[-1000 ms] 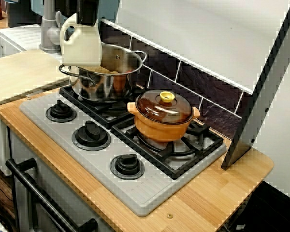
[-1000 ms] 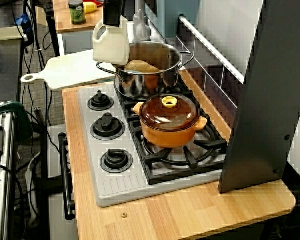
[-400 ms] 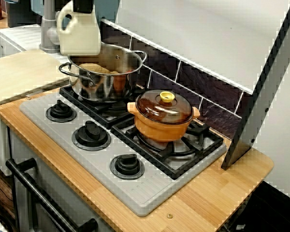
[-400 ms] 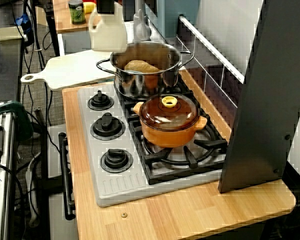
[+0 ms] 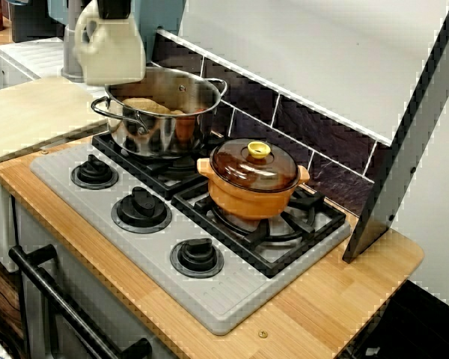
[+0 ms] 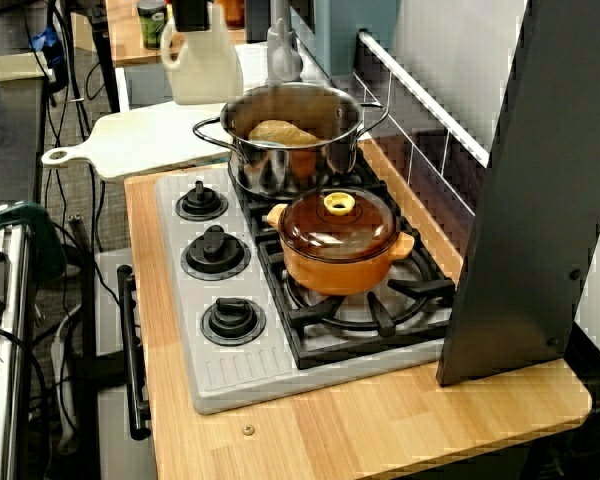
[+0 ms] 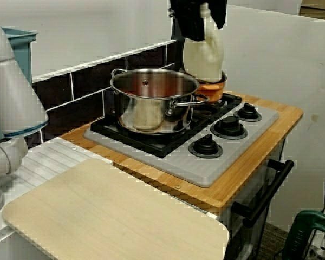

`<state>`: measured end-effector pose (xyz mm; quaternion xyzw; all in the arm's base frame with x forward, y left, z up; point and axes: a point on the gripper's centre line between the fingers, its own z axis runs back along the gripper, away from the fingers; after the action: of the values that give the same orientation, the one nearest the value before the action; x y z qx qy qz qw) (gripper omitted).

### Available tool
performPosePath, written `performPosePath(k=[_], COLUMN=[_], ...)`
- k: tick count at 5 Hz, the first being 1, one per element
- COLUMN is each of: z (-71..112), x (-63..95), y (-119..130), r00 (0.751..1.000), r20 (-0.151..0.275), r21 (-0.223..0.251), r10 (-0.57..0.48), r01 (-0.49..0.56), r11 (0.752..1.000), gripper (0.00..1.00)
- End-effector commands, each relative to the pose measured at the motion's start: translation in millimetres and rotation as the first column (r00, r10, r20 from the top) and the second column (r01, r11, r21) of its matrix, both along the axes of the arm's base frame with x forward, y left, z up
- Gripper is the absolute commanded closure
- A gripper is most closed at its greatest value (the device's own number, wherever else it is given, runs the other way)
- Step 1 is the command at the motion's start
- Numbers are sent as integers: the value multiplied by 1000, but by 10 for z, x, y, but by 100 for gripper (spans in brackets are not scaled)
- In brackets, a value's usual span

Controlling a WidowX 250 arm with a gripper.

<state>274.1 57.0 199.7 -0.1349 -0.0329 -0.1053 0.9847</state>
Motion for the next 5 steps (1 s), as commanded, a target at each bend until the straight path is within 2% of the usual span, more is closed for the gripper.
performPosePath(k=[1, 2, 4, 5], z=[95, 39, 113, 98], x=[-99, -123, -148, -175], y=[-34, -64, -78, -78], r00=[993, 994, 993, 986], r20=[89, 85, 99, 132], r21=[4, 8, -7, 13], r10=[73, 69, 69, 97], r01=[-73, -70, -68, -99], r11=[997, 997, 998, 995], gripper=[100, 100, 100, 100])
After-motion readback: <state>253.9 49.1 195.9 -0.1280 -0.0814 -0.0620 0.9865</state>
